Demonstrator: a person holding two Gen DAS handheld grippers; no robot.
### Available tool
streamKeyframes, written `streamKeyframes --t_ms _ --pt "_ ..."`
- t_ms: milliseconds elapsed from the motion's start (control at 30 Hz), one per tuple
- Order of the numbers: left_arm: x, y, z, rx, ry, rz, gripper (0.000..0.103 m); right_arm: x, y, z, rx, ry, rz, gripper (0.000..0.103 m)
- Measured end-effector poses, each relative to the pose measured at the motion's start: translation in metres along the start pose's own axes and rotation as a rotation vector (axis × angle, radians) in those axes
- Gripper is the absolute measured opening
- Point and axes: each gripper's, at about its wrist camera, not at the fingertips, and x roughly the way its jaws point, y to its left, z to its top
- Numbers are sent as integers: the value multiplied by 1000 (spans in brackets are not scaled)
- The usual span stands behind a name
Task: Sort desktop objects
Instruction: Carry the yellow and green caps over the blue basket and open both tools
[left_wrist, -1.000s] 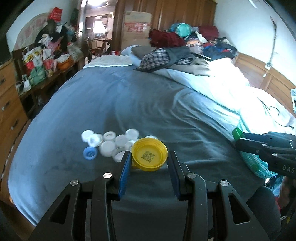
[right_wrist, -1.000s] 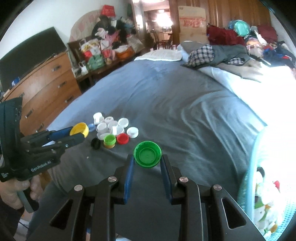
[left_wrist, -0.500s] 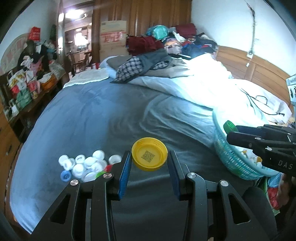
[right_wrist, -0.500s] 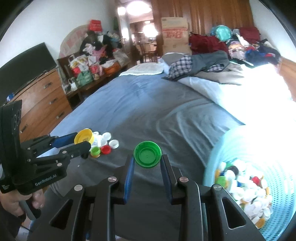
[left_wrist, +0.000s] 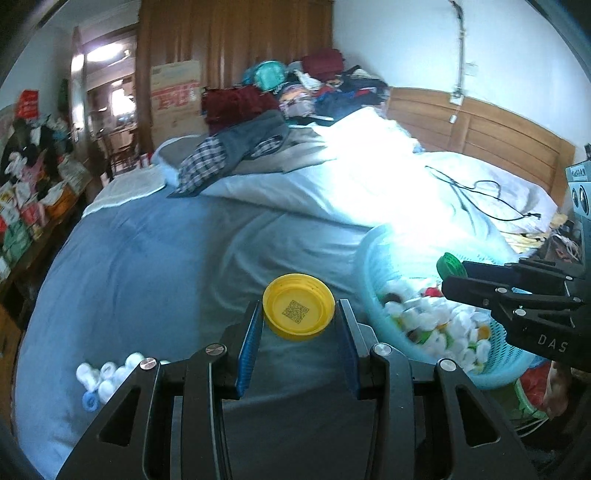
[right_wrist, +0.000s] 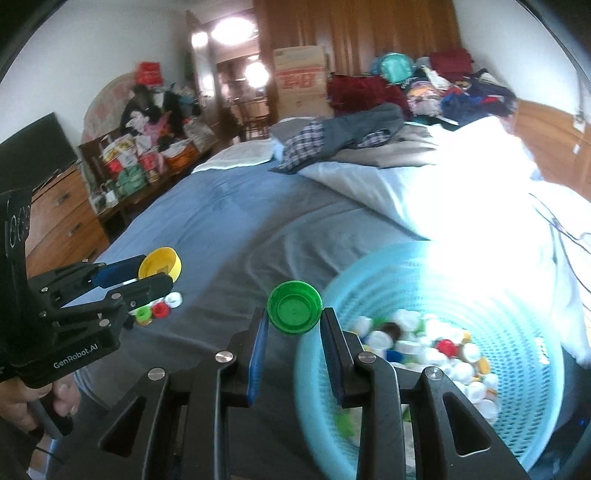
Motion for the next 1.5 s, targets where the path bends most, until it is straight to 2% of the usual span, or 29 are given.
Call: streamKeyframes --t_ms 267,467,633,733,1033,1233,1500 --pt "14 -46 21 67 -3 -58 34 -25 -53 -3 62 -13 -73 31" --pt "30 -74 34 106 36 -106 34 -33 -89 -5 102 6 -99 31" --pt "48 -96 48 115 101 -160 34 -33 -119 -8 131 47 -99 32" --pt "64 -109 51 109 180 -226 34 -31 -134 -8 160 64 -85 32" --pt "98 -164 42 166 303 -362 34 -37 -170 -22 207 88 -130 32" --pt "110 -188 37 198 333 -383 34 -37 -179 -35 233 111 -146 32" --pt "111 -190 35 197 337 -384 34 -36 -178 -40 245 112 -146 32"
